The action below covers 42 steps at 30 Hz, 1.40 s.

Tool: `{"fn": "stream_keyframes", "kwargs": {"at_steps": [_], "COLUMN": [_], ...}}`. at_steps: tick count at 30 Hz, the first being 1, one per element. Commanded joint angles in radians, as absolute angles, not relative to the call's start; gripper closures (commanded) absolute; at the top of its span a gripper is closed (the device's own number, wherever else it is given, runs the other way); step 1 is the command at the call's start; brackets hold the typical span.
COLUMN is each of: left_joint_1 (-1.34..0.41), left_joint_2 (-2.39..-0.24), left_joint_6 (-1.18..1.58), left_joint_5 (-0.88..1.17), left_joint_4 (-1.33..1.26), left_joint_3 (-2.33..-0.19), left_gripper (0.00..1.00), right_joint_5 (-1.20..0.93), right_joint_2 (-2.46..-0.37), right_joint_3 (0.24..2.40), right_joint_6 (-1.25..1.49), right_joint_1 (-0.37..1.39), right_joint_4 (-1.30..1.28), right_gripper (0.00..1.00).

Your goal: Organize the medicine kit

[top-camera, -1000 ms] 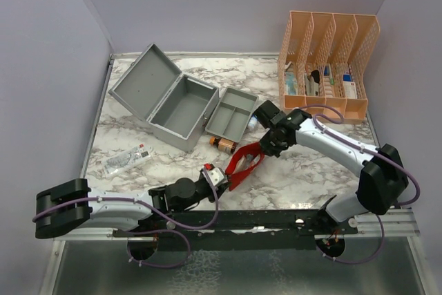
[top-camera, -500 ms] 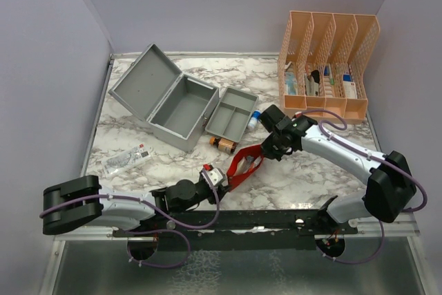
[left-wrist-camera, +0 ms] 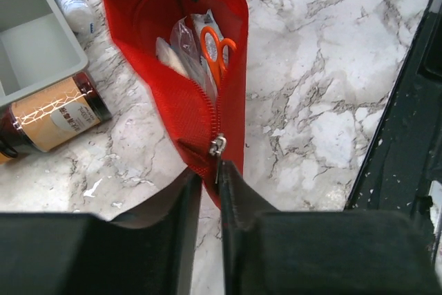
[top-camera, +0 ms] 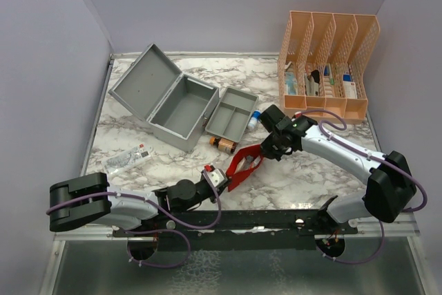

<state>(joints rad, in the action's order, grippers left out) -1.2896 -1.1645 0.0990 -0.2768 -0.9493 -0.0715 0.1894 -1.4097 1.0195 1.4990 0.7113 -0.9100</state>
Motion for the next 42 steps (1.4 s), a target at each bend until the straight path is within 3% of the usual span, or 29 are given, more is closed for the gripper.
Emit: {"fn": "stream_keyframes", "kwargs": {"at_steps": [1, 3, 5, 9, 12, 19, 24, 29, 32, 38, 42], "left_joint_1": [-1.293, -1.293, -1.293, -1.293, -1.293, -1.293, -1.293, -1.292, -1.292, -1.292, -1.292], "left_joint_2": [-1.174, -1.154, -1.135, -1.121, -1.143, -1.235, -1.25, -1.205, -1.189, -1.219, -1.229], "left_joint_6": [0.062, 0.068, 0.081, 0.102, 0.108, 0.098, 0.097, 0.092, 0.092, 0.084, 0.097], "left_joint_5": [-0.248, -0.233, -0.228, -0.211, -0.186, -0.178, -0.205, -0.213, -0.206, -0.18, -0.168], "left_joint_4": [-0.996, -0.996, -0.992, -0.986, -0.985, -1.017, -1.052, -1.055, -1.054, -1.042, -1.042], "left_joint_3": [-0.078, -0.068, -0.057, -0.041, -0.045, -0.069, -0.063, -0.061, -0.056, -0.053, -0.052], "left_gripper": [0.88, 0.91, 0.88, 0.71, 0.66, 0.67, 0.81, 0.7, 0.68, 0.88, 0.8], "right_joint_5": [0.172, 0.177, 0.181, 0.177, 0.175, 0.173, 0.171, 0.174, 0.174, 0.178, 0.178], "right_joint_2": [-1.391, -1.389, -1.386, -1.375, -1.372, -1.374, -1.376, -1.366, -1.363, -1.365, -1.361], "right_joint_3": [1.006, 1.006, 1.003, 0.989, 0.985, 0.986, 0.986, 0.978, 0.974, 0.979, 0.975], "right_joint_6": [1.501, 1.495, 1.491, 1.49, 1.49, 1.491, 1.485, 1.48, 1.482, 1.48, 1.477], "right_joint_1": [0.709, 0.709, 0.709, 0.708, 0.709, 0.709, 0.708, 0.709, 0.709, 0.709, 0.709], "right_joint_4": [-0.888, -0.887, -0.884, -0.869, -0.867, -0.866, -0.866, -0.863, -0.859, -0.859, -0.859], "right_gripper": [0.99, 0.99, 0.99, 0.99, 0.99, 0.99, 0.99, 0.99, 0.99, 0.99, 0.99]}}
